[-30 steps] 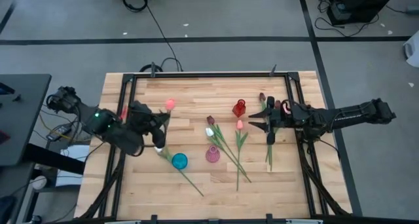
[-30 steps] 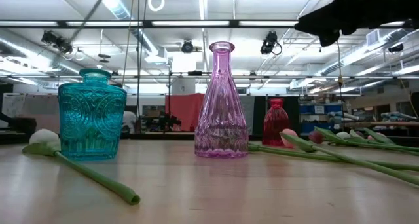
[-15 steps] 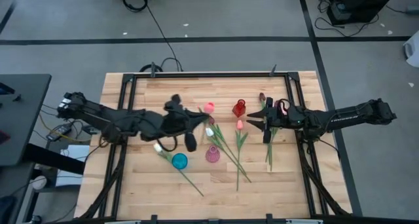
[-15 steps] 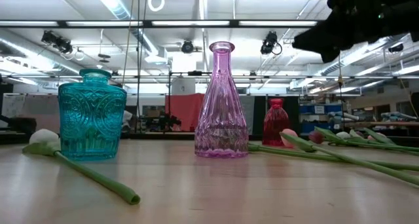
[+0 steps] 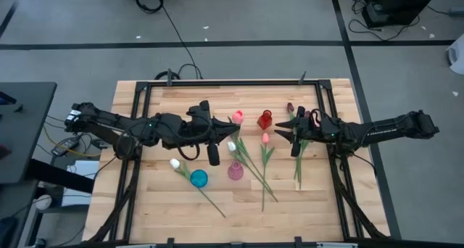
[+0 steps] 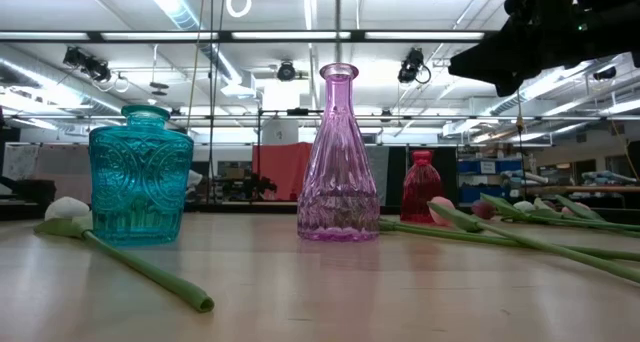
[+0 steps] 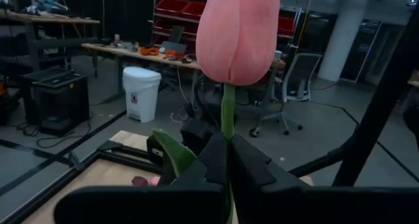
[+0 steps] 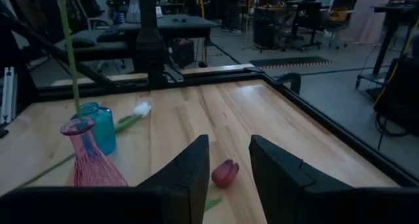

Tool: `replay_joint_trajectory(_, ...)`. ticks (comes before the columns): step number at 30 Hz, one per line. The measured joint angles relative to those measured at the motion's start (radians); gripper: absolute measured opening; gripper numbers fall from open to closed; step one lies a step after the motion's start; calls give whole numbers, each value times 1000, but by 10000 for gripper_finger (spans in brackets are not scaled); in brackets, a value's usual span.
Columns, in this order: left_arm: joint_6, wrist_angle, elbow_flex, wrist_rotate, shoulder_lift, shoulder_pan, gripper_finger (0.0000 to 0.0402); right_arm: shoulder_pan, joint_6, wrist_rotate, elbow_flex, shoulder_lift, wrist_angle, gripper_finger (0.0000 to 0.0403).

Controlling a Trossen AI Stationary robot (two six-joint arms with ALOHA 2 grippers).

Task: Sort flowers into vase by color
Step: Put the bottom left pink tulip into the pink vase

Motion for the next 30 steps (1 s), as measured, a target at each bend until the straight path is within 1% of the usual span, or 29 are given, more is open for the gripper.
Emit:
replay_joint_trajectory(6, -5, -5, 0, 2, 16, 6, 10, 0, 0, 0, 0, 0, -5, 123)
replay_joint_trajectory(11, -22, -12, 0, 4, 69, 6, 10, 0, 0, 0, 0, 0, -5, 123)
replay_joint_trajectory(13, -34, -22, 0, 19, 95, 6, 10, 0, 0, 0, 0, 0, -5, 123)
replay_joint_trajectory(18, -109, -113, 0, 23, 147, -3, 10, 2, 1, -4, 0, 0, -8, 123)
replay_joint_trajectory(23, -198, -187, 0, 21, 155, -33, 12, 2, 9, -27, 0, 0, -7, 123)
replay_joint_trajectory(26, -229, -205, 0, 21, 155, -54, 33, 2, 9, -27, 0, 0, -6, 123)
replay_joint_trajectory(28, -237, -220, 0, 13, 155, -66, 65, 2, 9, -27, 0, 0, -6, 121)
replay_joint_trajectory(30, -259, -277, 0, -30, 153, -75, 106, 2, 14, -27, 0, 0, -5, 121)
